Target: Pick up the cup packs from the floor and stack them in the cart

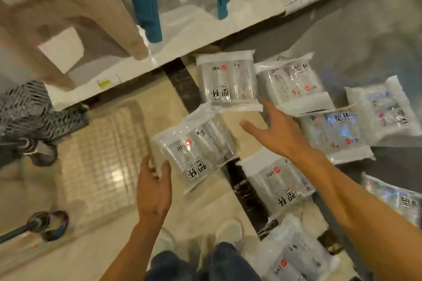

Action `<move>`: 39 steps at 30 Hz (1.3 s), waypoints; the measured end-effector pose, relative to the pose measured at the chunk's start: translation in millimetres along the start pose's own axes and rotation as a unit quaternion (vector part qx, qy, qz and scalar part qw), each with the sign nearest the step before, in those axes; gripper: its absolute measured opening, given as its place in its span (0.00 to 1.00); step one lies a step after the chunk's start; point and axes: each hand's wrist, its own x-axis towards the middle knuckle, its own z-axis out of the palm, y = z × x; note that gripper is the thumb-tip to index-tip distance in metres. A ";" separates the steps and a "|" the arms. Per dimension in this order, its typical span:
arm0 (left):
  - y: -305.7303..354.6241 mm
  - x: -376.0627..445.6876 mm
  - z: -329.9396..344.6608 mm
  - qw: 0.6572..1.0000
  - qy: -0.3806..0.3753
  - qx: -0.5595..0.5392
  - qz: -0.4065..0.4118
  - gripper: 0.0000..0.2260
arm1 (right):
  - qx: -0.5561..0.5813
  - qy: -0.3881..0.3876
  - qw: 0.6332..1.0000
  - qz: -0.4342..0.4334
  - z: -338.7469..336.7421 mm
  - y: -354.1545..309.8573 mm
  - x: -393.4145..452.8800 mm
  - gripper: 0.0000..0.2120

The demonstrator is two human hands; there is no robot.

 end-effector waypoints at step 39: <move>185.4 -33.2 -271.7 0.939 0.103 -0.315 0.088 0.27 | 0.163 0.074 0.973 -0.143 -121.0 -302.3 -68.8 0.31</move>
